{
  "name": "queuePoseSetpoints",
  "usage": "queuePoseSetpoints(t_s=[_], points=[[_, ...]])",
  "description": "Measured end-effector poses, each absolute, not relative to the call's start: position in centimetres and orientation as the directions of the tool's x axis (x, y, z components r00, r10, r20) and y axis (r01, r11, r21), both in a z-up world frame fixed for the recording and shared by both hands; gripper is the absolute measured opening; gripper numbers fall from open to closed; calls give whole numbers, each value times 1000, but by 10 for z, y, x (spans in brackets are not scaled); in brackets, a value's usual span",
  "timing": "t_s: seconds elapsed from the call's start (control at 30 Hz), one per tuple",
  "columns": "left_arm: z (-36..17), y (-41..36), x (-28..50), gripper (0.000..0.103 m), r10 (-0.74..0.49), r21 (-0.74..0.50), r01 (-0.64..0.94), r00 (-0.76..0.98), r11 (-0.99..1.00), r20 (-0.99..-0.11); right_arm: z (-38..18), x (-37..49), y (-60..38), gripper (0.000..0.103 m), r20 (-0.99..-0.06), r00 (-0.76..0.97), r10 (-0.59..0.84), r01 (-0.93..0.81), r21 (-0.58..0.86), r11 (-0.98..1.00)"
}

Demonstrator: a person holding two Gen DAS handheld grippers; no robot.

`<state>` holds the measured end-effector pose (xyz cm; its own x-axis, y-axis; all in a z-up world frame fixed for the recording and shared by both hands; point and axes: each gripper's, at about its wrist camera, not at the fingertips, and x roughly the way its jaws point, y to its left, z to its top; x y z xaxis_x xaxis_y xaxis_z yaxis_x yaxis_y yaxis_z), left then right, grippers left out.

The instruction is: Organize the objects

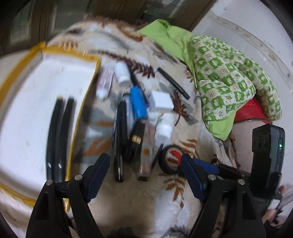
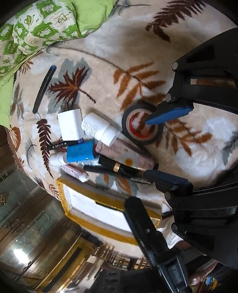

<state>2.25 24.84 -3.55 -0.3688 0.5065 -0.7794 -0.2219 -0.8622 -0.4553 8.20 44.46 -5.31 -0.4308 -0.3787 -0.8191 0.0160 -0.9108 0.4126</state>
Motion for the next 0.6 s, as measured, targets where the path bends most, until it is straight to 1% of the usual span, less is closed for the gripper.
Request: queuePoseSetpoints(t_s=[0.13,0.2,0.27,0.3,0.33,0.37,0.4,0.47,0.5,0.57,0.6], points=[[-46,234,17,79,556,-529,-178,-340,-830,-759,-62,76,450,51,-837,-421,-349,-20,393,-919],[-47,233,17,78,571,-544,-179,-334,-820,-750,-66,77,458,47,-843,-425,-330,-52,387,-921],[-45,236,19,75,579,-545,-199,-334,-815,-744,-68,77,467,47,-846,-430,-316,-80,384,-920],[-43,238,20,73,580,-540,-214,-332,-814,-744,-70,76,470,44,-846,-426,-320,-85,389,-917],[-42,241,21,70,579,-532,-229,-332,-815,-745,-72,75,472,41,-847,-419,-326,-85,395,-915],[-40,243,23,66,578,-524,-245,-331,-816,-746,-75,74,472,36,-848,-412,-333,-85,400,-913],[-39,245,25,66,581,-520,-259,-330,-814,-744,-78,71,471,35,-851,-402,-337,-83,401,-912],[-37,247,26,65,578,-510,-275,-329,-815,-747,-84,65,465,30,-875,-384,-295,-70,346,-935],[-37,247,26,64,571,-502,-275,-328,-820,-753,-88,63,464,25,-884,-374,-282,-75,331,-940],[-40,249,25,53,561,-494,-272,-312,-826,-767,-89,63,472,18,-878,-372,-301,-109,364,-925],[-42,251,24,52,557,-491,-271,-297,-828,-775,-86,66,477,17,-870,-379,-315,-115,382,-917]])
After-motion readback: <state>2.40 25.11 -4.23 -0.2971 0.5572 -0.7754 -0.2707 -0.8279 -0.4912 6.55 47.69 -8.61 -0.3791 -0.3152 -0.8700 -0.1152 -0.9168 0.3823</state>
